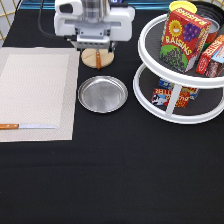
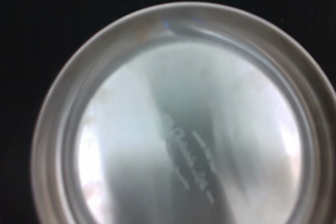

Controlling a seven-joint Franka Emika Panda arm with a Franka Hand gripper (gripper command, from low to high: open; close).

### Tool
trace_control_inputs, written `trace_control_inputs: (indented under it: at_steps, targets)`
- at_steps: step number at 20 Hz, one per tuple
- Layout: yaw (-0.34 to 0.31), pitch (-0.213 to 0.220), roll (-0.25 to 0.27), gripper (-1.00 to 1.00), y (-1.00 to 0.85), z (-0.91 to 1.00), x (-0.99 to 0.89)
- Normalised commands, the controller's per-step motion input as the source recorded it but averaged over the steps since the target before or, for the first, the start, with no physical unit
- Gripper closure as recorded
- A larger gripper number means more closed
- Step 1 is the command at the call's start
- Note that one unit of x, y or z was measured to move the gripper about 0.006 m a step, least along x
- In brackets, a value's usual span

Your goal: Arrange plate and fork

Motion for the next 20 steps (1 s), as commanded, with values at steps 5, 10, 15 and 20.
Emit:
trace_control_inputs:
  at_steps: [5, 10, 15, 20]
  targets:
    - [0.0, 0.0, 0.031, -1.0, -0.08, -0.42, 0.59]
    - [0.004, 0.015, 0.034, -1.0, -0.01, -0.35, 0.62]
    - [0.002, 0.037, 0.076, -1.0, -0.09, -0.33, 0.43]
    - [0.015, 0.067, 0.077, -1.0, -0.06, -0.22, 0.22]
